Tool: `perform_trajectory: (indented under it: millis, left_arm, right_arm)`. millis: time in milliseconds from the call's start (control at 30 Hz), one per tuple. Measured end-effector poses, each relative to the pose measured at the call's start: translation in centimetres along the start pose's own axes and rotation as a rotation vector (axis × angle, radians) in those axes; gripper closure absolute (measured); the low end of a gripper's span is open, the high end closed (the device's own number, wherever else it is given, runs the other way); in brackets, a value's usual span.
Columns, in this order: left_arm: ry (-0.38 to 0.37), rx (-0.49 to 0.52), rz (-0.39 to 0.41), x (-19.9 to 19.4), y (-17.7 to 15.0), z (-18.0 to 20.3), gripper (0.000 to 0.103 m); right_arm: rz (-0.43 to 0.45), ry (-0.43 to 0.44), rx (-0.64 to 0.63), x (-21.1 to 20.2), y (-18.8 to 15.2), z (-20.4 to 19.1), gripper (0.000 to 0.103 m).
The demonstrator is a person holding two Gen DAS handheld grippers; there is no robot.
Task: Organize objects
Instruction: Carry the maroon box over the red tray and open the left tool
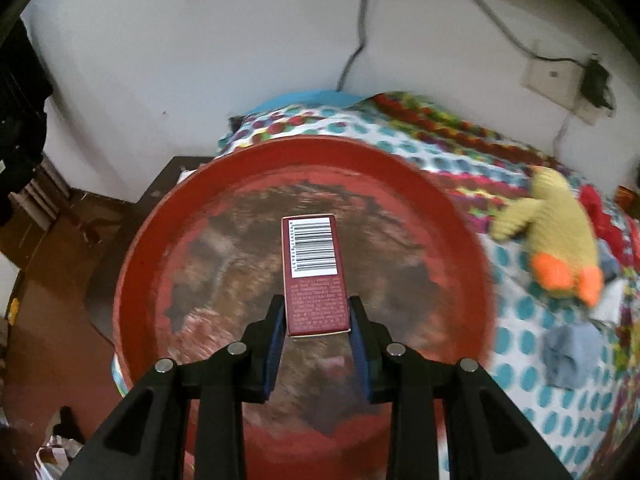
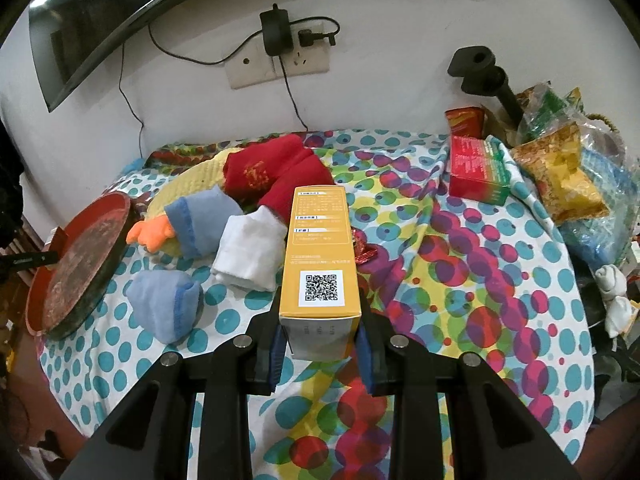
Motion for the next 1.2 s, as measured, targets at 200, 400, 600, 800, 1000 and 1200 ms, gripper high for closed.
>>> perform_trajectory:
  millis: [200,400,600,800,1000,1200]
  left_arm:
    - [0.014,-0.018,0.005,2.4,2.9,-2.3,0.072]
    - [0.035,-0.035,-0.012,4.5,5.7,-4.2,0.072]
    - [0.038,-0.058,-0.035,6.9,6.9,-5.7,0.072]
    - [0.050,-0.066,-0.034,8.2,7.5,-6.2,0.072]
    - [0.054,-0.086,-0.049,8.5,7.5,-6.5,0.072]
    - [0.034,-0.061,-0.017,6.1,6.1,-6.4,0.072]
  right_arm:
    - [-0.016,-0.020,-0.014,-0.1,-0.3,0.2,0.075]
    - [-0.027,-0.042,-0.006,0.0,-0.8,1.0,0.075]
    - [-0.039,-0.045,0.008,0.5,-1.1,1.4,0.075]
    - [-0.046,-0.042,0.015,0.8,-1.2,1.6,0.075]
    - [-0.046,-0.047,0.017,0.8,-1.2,1.5,0.075]
    - [-0.037,-0.058,0.021,0.3,-1.1,1.4,0.075]
Point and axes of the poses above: each gripper's, at about its wrist camera, not at the fingertips, and x roughly the way its jaws point, z to its right, y to its top, the point moved 6 cm from there along x, roughly the way its jaws point, and after that the axes turned 14 degrees about -x, right-handed, at the moved point
